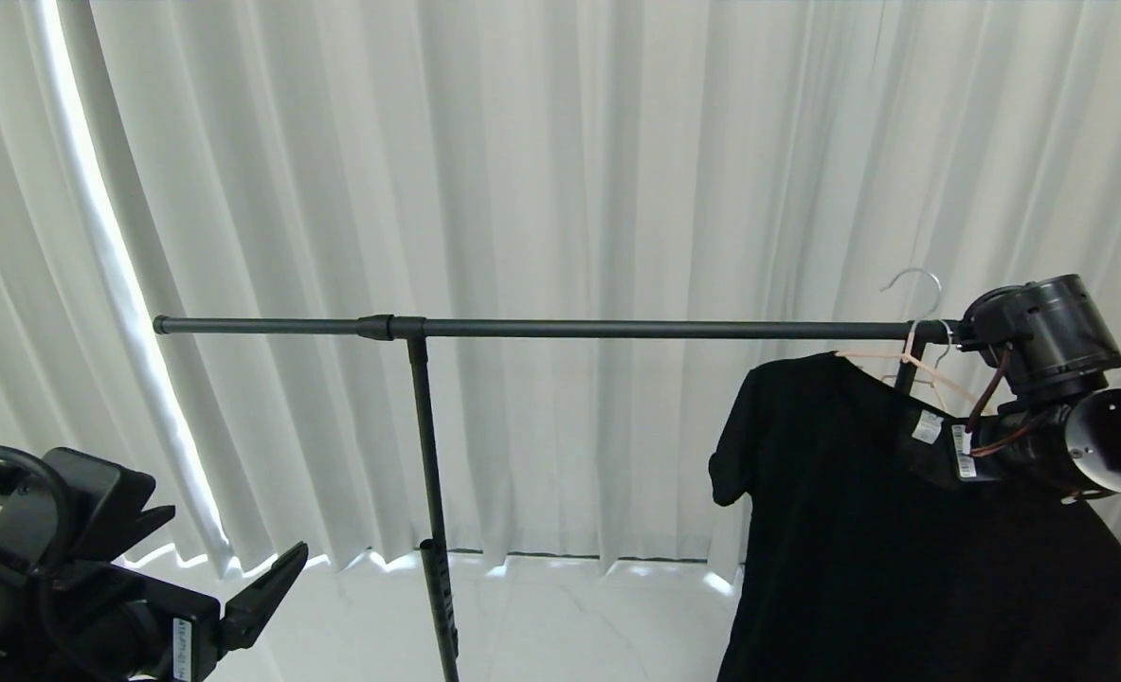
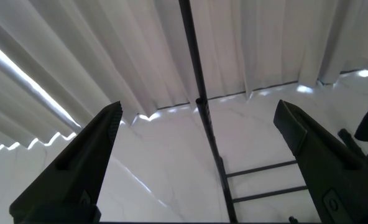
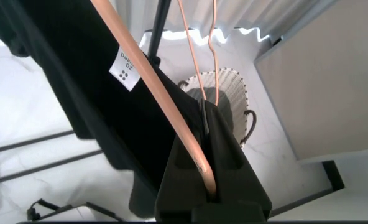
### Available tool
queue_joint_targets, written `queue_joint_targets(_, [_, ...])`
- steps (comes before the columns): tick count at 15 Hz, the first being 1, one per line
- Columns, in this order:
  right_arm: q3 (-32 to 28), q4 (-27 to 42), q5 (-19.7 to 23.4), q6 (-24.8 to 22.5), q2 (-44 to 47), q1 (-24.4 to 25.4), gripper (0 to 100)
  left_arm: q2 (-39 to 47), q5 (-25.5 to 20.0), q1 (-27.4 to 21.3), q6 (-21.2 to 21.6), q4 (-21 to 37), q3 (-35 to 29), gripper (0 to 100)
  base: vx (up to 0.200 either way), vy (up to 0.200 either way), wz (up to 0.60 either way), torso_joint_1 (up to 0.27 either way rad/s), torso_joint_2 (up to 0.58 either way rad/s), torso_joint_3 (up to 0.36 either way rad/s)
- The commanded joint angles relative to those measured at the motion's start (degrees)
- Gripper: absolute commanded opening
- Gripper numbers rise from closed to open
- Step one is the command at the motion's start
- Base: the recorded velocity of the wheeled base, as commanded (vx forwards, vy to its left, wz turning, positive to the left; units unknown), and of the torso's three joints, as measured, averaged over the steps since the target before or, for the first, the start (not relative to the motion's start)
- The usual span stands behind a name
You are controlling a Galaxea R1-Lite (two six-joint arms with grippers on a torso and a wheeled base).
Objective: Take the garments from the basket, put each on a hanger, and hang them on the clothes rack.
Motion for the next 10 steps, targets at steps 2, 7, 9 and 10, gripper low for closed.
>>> queue_joint_targets(2, [-2.76, -2.38, 0.28, -2.45, 5.39, -1.37, 0, -0.34, 0.04, 0.01, -0.06, -0.01, 0.08, 100, 0.000, 0.000, 0.00, 0.000, 0.00, 0.000])
queue_joint_targets(7, [-5.39, -7.83, 1.95, -5.18, 13.03, -1.45, 0, -1.13, 0.04, 0.01, -0.06, -0.01, 1.23, 100, 0.000, 0.000, 0.00, 0.000, 0.00, 0.000])
queue_joint_targets(9, [-5.39, -9.59, 2.04, -5.09, 14.79, -1.45, 0, -1.13, 0.04, 0.01, -0.06, -0.01, 1.23, 100, 0.000, 0.000, 0.00, 0.000, 0.00, 0.000])
queue_joint_targets(10, [-5.48, -10.73, 2.12, -5.18, 15.76, -1.45, 0, -1.04, 0.04, 0.01, -0.06, -0.01, 1.23, 100, 0.000, 0.000, 0.00, 0.000, 0.00, 0.000])
